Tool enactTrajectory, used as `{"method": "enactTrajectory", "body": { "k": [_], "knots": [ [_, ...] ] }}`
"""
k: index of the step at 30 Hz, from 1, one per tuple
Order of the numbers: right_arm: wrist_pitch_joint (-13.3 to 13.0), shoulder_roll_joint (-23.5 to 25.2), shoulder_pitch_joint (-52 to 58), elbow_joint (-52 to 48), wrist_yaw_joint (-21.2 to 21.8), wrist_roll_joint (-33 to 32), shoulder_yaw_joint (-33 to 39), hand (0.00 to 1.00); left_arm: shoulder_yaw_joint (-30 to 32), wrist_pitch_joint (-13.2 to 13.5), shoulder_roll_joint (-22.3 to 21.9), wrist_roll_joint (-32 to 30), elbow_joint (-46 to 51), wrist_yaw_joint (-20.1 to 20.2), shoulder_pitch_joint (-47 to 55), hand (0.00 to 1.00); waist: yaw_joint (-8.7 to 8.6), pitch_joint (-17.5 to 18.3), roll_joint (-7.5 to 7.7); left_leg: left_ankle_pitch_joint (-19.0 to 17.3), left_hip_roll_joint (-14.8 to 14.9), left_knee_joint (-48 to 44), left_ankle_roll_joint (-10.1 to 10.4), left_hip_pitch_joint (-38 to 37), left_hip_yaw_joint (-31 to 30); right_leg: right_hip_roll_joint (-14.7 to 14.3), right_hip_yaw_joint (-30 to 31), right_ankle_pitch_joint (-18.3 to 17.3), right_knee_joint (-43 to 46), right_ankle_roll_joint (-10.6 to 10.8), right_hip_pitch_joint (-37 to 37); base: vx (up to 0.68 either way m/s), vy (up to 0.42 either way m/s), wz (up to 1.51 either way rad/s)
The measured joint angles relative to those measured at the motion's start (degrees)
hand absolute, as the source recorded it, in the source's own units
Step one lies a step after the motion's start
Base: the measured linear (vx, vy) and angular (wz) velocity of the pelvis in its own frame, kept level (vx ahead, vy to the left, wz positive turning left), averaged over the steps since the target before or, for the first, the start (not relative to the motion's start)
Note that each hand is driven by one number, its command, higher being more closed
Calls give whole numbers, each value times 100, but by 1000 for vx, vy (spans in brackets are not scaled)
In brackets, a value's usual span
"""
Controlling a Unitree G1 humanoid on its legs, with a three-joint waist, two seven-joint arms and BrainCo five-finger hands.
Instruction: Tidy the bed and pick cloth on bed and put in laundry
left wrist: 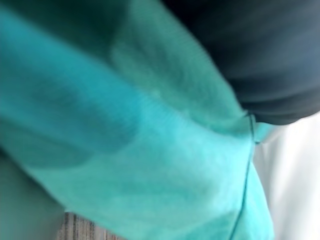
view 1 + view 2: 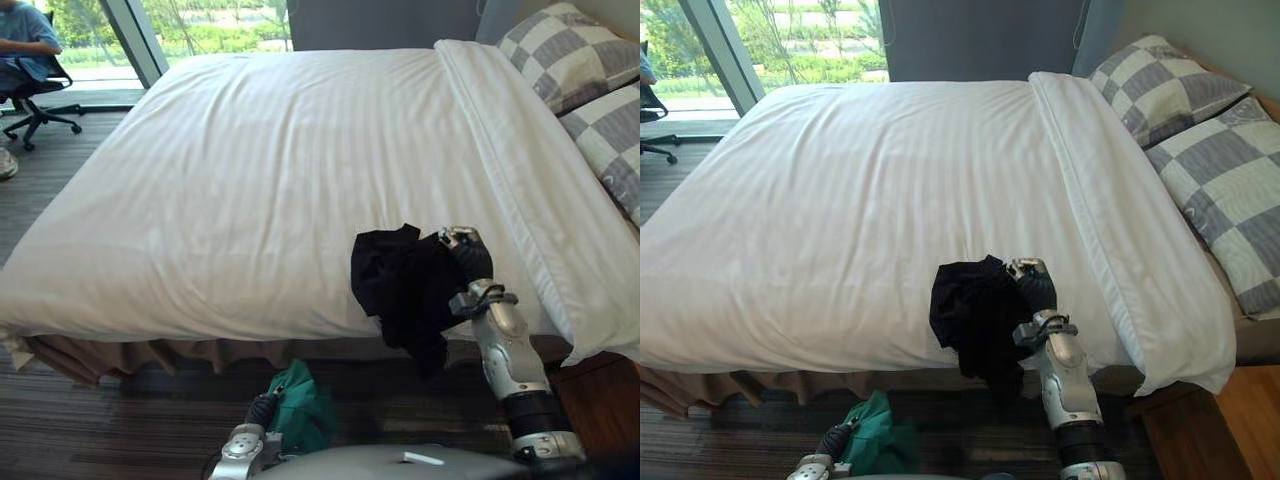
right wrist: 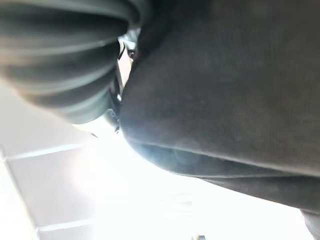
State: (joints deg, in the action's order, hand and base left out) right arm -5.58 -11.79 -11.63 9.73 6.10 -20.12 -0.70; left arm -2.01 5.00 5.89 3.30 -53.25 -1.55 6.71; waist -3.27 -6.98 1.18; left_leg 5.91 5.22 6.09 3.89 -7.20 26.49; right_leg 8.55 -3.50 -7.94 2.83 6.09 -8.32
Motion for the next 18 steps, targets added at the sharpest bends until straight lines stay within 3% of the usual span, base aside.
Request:
{"method": "enactTrajectory", "body": {
  "k": [3,8,12,15,18],
  "knots": [
    [258,-203,-392,-157,-191,-1,-2,100,2,68,1,8,1,46,-2,100,98,18,-16,14,-10,-3,-16,23,-24,6,-30,19,-9,23,-4,58,-5,7],
    [700,-304,-1265,-161,-458,12,-61,100,15,89,7,8,0,137,3,100,115,54,-76,30,-9,-4,-31,23,-86,4,-63,37,-10,45,-14,20,-4,1],
    [1154,-488,-2233,568,-796,318,-453,100,9,76,8,6,-1,179,-95,100,140,61,-88,92,-1,2,-31,33,-282,1,-236,58,-4,31,-71,-39,-19,13],
    [1285,-477,-2501,1145,-951,356,-541,100,-3,23,7,-18,1,259,-125,100,302,60,-91,125,-4,3,-42,77,-384,6,-332,56,-10,26,-86,-79,-14,17],
    [1313,-248,-2469,1579,-1117,338,-727,100,-14,-105,4,-48,11,256,-86,100,342,27,-107,162,-23,3,-33,301,-595,18,-557,59,-45,20,1,-69,-8,36]
  ]
}}
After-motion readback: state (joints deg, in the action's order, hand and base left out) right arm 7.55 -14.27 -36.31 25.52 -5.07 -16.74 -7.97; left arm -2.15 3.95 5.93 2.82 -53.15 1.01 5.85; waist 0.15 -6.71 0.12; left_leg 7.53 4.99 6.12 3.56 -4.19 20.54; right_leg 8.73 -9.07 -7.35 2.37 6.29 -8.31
